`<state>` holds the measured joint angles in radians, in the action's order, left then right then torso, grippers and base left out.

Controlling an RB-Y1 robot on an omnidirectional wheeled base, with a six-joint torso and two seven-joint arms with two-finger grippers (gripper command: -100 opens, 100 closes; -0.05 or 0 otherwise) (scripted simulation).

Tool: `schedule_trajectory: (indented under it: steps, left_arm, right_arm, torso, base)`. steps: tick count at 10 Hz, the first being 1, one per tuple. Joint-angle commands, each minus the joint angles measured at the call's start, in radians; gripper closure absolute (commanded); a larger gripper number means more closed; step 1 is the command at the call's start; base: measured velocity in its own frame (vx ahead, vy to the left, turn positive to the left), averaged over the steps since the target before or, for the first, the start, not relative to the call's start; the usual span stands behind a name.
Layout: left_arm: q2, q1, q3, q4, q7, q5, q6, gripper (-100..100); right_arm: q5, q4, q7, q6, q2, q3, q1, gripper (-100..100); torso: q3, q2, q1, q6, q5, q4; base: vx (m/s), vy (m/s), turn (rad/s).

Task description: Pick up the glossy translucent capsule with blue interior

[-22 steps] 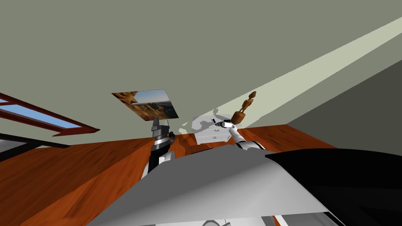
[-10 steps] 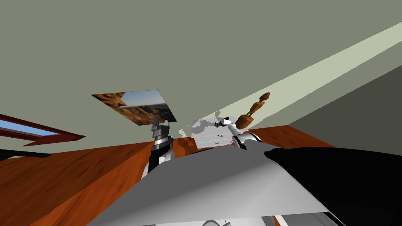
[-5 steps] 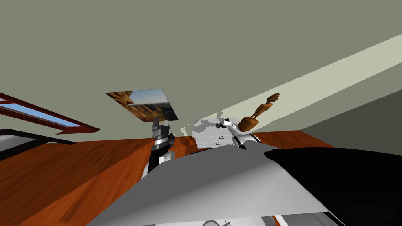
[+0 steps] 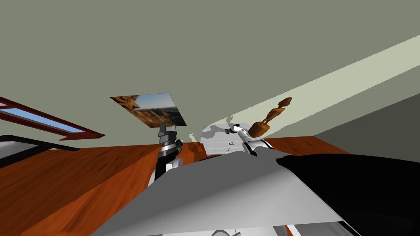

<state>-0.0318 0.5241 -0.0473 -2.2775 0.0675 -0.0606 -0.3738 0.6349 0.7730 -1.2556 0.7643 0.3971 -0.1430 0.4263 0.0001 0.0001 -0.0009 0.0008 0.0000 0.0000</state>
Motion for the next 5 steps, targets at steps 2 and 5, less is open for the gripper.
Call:
schedule_trajectory:
  steps: [2,5]
  left_arm:
    - [0.000,0.000,0.000,0.000,0.000,0.000,0.000,0]
    - [0.000,0.000,0.000,0.000,0.000,0.000,0.000,0]
  right_arm:
    - [0.019,0.030,0.013,0.046,0.015,0.016,0.010,100]
    - [0.022,0.029,0.017,0.050,0.017,0.018,0.013,0]
  torso:
    - [0.000,0.001,0.001,0.002,0.001,0.000]
    - [0.000,0.001,0.003,0.000,0.001,0.000]
  base:
    - [0.003,0.051,-0.230]
    - [-0.001,0.032,-0.075]
